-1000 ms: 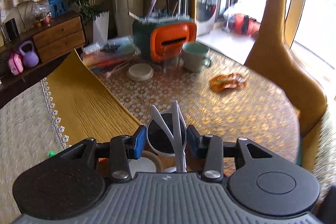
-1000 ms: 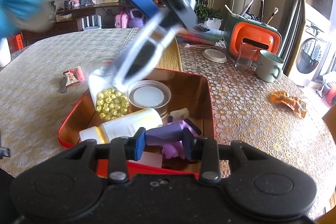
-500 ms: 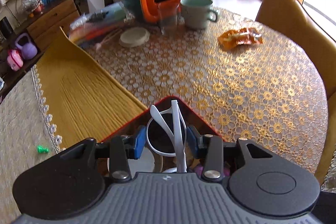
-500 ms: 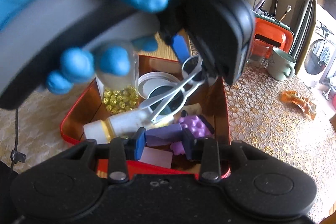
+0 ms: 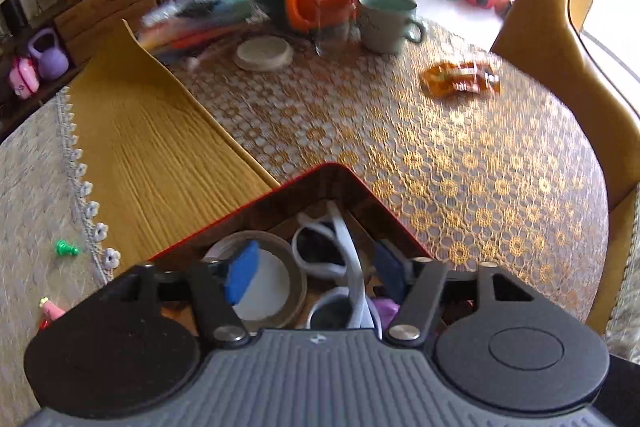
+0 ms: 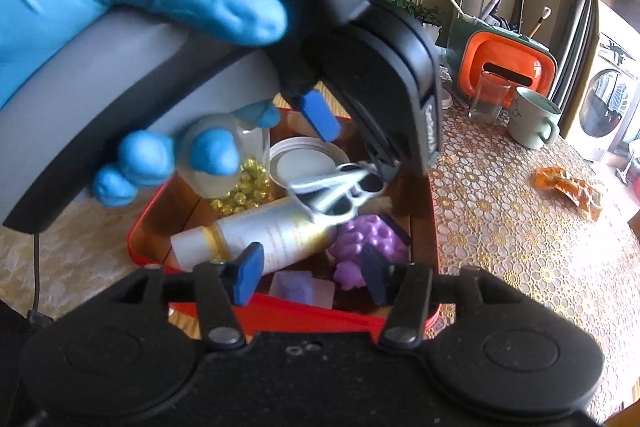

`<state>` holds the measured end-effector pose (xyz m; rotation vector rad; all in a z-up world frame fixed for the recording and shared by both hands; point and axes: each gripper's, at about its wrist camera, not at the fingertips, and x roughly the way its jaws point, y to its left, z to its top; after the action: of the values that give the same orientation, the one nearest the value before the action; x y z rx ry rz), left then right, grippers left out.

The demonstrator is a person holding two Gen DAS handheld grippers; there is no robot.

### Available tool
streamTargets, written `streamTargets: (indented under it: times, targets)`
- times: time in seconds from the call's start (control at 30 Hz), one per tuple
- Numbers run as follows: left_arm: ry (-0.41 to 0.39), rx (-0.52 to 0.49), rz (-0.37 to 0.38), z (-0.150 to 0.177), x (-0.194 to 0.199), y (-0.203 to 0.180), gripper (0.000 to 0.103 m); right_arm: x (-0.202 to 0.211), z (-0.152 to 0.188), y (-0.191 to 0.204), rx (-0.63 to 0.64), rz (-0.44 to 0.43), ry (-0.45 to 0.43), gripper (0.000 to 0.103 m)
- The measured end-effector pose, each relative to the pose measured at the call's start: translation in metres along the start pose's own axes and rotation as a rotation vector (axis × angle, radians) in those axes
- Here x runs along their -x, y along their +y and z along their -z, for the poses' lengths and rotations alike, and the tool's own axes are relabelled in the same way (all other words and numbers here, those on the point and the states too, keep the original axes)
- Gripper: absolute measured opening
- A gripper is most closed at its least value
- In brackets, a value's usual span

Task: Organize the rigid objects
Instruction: 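Lower the sunglasses into the box and open the left gripper while the right gripper holds the purple object, then open the right gripper to release the purple object while the left gripper withdraws, then move the left gripper to the silver nail clipper while the right gripper approaches the green piece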

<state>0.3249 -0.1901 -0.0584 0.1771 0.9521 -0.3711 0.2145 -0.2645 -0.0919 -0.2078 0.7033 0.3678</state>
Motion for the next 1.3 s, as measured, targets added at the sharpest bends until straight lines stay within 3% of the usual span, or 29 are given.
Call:
streamTargets:
  times: [0.07, 0.37, 0.67, 0.73, 0.93, 1.07, 1.3]
  targets:
    - [-0.014, 0.003, 0.018, 0.001, 0.01, 0.001, 0.065, 0.004, -0.001, 0.0, -0.005, -0.005, -0.007, 0.057]
    - [-0.106, -0.007, 0.051, 0.018, 0.07, 0.015, 0.065, 0.031, -0.011, 0.006, -0.026, -0.025, -0.047, 0.079]
    - [-0.186, 0.029, 0.047, 0.047, 0.126, 0.055, 0.065, 0.053, -0.026, 0.025, -0.026, -0.061, -0.1, 0.095]
    - [-0.205, 0.048, 0.034, 0.055, 0.135, 0.067, 0.077, 0.055, -0.029, 0.029, -0.02, -0.07, -0.107, 0.099]
    - [-0.244, 0.112, -0.043, 0.079, 0.155, 0.109, 0.084, 0.058, -0.043, 0.04, -0.015, -0.1, -0.114, 0.101]
    - [-0.263, 0.144, -0.131, 0.097, 0.159, 0.134, 0.084, 0.059, -0.06, 0.047, 0.002, -0.119, -0.112, 0.101]
    - [-0.272, 0.195, -0.208, 0.131, 0.155, 0.173, 0.084, 0.041, -0.091, 0.059, -0.004, -0.138, -0.058, 0.101]
